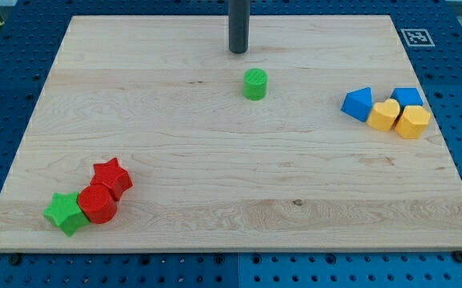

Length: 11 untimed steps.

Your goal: Point your arm at the green circle

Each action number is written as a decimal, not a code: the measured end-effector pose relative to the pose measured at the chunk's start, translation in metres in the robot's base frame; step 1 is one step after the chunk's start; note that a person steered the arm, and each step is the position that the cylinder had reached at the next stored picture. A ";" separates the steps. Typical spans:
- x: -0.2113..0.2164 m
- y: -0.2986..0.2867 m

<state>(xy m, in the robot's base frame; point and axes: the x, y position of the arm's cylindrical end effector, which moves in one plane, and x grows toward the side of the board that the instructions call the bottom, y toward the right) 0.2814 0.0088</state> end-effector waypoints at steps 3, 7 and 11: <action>0.003 0.000; 0.026 0.000; 0.076 -0.045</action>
